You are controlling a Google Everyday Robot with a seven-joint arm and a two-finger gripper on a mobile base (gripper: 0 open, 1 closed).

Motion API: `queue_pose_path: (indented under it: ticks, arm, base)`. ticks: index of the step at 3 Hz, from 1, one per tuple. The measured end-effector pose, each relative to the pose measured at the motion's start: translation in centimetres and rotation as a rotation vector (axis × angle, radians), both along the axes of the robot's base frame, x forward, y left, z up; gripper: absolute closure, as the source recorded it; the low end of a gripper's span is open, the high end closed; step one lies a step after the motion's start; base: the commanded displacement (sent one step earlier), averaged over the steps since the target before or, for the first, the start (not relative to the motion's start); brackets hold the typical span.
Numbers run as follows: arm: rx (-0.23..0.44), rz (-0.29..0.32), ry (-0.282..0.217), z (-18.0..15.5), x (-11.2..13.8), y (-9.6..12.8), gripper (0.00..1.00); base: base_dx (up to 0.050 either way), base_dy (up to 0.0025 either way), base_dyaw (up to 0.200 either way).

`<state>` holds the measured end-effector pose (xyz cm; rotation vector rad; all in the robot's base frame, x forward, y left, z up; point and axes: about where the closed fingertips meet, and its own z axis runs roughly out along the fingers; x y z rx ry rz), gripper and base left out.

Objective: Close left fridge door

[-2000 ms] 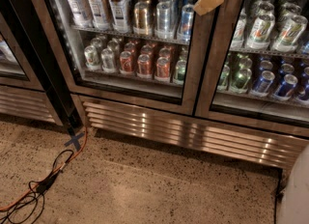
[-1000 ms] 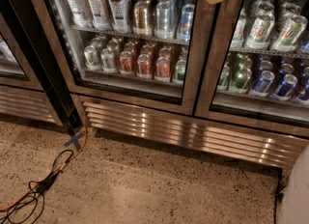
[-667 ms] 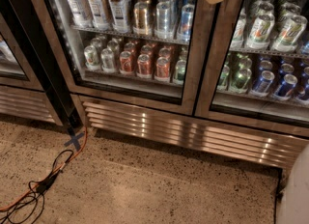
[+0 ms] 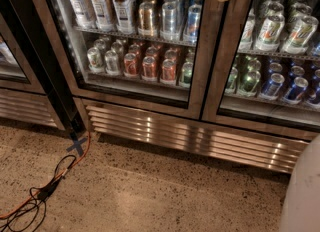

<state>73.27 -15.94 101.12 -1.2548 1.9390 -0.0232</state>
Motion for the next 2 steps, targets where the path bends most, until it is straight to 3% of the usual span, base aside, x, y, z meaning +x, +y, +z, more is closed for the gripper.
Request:
queue_pose_path:
  ticks: [2]
  arm:
    - [0.000, 0.000, 0.000, 0.24, 0.19, -0.29, 1.00]
  base:
    - [0.000, 0.00000, 0.000]
